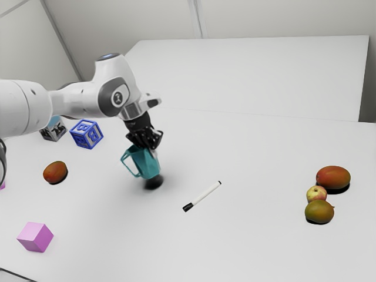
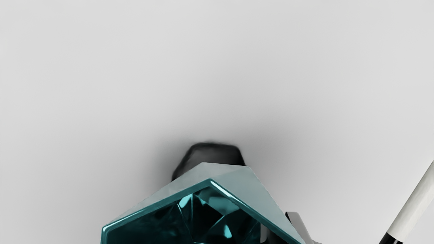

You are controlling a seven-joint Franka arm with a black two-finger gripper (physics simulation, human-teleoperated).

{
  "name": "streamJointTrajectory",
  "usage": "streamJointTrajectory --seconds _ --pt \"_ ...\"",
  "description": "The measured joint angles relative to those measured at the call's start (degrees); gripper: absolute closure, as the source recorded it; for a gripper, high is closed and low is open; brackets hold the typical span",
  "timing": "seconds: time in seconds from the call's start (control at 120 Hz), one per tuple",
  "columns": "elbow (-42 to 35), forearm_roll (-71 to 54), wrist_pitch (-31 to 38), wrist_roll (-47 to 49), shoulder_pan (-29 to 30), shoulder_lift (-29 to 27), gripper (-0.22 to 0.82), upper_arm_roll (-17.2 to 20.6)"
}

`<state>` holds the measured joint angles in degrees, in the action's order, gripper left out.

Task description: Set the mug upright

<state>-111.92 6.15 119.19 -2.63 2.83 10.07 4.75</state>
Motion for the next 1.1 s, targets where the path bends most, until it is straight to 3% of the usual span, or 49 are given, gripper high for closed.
streamJointTrajectory --seconds 0.517,1.1 --pt "-10.6 -3.5 13.0 4.2 -1.8 -7.9 0.79 1.3" --pt "-11.3 -3.6 15.7 8.2 -1.6 -3.4 0.78 1.7"
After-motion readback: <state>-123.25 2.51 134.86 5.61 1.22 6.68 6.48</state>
